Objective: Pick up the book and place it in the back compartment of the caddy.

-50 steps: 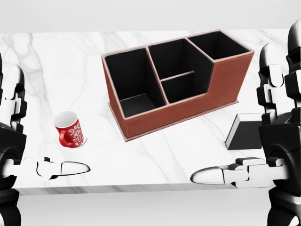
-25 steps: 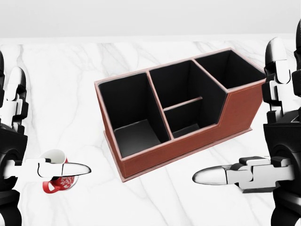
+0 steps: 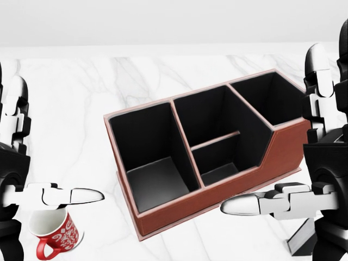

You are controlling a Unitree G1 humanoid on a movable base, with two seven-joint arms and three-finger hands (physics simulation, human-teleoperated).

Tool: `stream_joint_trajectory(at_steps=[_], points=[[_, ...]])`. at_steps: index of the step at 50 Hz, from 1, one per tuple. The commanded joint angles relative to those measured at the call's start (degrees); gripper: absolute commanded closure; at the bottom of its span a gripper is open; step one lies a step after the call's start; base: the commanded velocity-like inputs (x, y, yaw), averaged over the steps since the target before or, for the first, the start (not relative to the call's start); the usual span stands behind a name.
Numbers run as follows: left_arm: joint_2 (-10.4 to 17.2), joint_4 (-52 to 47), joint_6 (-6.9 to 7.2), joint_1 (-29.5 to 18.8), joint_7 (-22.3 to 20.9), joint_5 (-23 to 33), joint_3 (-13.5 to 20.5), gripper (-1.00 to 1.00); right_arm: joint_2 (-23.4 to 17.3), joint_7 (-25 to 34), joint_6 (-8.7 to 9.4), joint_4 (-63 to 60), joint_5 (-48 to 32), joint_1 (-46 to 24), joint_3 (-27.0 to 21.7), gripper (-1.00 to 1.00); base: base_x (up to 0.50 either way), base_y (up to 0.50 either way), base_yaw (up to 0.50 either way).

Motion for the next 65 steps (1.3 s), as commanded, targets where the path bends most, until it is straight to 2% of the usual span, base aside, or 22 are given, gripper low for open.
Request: stream_joint_trajectory(at_steps=[1, 5, 15, 17, 30, 45, 46, 53, 54, 57, 65], points=[[0.0, -0.6, 0.0, -0.1, 0.0, 0.0, 0.0, -1.0, 0.1, 0.3, 0.0, -0.2, 0.1, 0.0, -0.2, -1.0, 0.5, 0.0, 0.0], [0.0, -0.5, 0.0, -0.1, 0.0, 0.0, 0.0, -1.0, 0.0, 0.0, 0.0, 0.0, -0.2, -0.1, 0.0, -1.0, 0.5, 0.0, 0.0], [-0.1, -0.1, 0.0, 0.0, -0.1, 0.1, -0.1, -1.0, -0.3, -1.1, 0.0, -0.1, -1.7, -0.9, -0.1, -1.0, 0.0, 0.0, 0.0], [-0.1, -0.1, 0.0, 0.0, -0.1, 0.1, -0.1, -1.0, -1.2, -1.1, 0.0, -0.7, -4.0, -1.0, 0.2, -1.0, 0.0, 0.0, 0.0], [-0.2, 0.1, 0.0, 0.2, -0.1, 0.3, -0.4, -1.0, -2.7, 3.4, 0.0, -2.5, -14.5, -1.9, -0.9, -1.0, 0.0, 0.0, 0.0], [-0.1, 0.1, 0.0, 0.1, -0.1, 0.2, -0.1, -1.0, -4.3, 8.5, 0.0, -3.5, -21.0, -3.0, -4.3, -1.0, 0.0, 0.0, 0.0], [-0.1, -0.2, 0.0, -0.1, -0.1, 0.1, 0.0, -1.0, -5.4, 9.3, 0.0, -3.5, -22.4, -2.8, -4.6, -1.0, 0.0, 0.0, 0.0], [0.0, 0.1, 0.0, -0.3, 0.0, 0.1, 0.0, -1.0, -5.9, 13.2, 0.0, -3.9, -26.6, -2.8, -6.0, -1.0, 0.0, 0.0, 0.0], [0.0, 0.4, 0.0, -0.3, 0.1, 0.2, -0.1, -1.0, -10.8, 18.0, 0.0, -6.1, -32.3, 0.1, -5.8, -1.0, 0.0, 0.0, 0.0], [0.0, 0.7, 0.0, -0.3, 0.1, 0.3, -0.1, -1.0, -8.7, 21.9, 0.0, -6.1, -36.5, -0.7, -6.7, -1.0, 0.0, 0.0, 0.0], [0.0, 0.5, 0.0, 0.0, 0.0, 0.5, -0.3, -1.0, -6.7, 25.2, 0.0, -6.3, -39.9, -1.2, -8.0, -1.0, 0.0, 0.0, 0.0]])
